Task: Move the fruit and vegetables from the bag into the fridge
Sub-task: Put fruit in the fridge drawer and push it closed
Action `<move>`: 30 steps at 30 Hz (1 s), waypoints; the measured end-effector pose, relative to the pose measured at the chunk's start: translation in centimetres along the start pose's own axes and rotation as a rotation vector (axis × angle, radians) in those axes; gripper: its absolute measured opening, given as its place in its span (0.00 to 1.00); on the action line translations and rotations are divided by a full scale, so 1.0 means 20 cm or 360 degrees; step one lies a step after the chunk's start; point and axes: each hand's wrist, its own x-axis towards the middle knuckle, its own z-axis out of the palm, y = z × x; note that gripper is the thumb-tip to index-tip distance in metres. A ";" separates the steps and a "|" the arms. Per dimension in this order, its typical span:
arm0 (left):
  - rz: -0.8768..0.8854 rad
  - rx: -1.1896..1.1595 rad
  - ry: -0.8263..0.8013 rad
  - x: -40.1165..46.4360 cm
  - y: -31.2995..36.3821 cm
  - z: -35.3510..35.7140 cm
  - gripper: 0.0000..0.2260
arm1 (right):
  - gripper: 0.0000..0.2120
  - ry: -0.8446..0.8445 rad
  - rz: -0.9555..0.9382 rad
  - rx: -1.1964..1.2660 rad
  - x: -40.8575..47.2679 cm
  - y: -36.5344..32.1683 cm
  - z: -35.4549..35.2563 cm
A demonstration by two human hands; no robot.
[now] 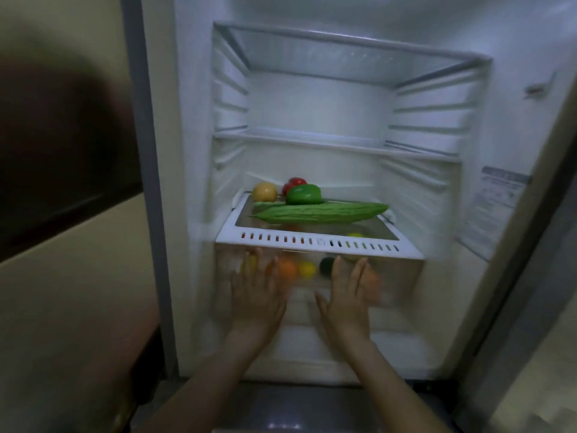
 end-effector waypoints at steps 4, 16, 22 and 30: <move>-0.0005 -0.0052 -0.0026 -0.01 0.01 0.00 0.45 | 0.40 -0.0062 0.0023 -0.0025 0.00 0.00 -0.01; -0.0138 0.0060 -0.0034 -0.27 -0.05 -0.17 0.31 | 0.21 0.0018 -0.0338 0.0116 -0.21 -0.05 -0.13; -0.0157 0.0181 -0.0001 -0.57 -0.07 -0.25 0.24 | 0.12 0.0098 -0.0439 0.0300 -0.47 -0.16 -0.06; -0.0099 0.0129 -0.0108 -1.01 -0.05 -0.40 0.22 | 0.12 0.0114 -0.0444 0.0298 -0.94 -0.17 -0.16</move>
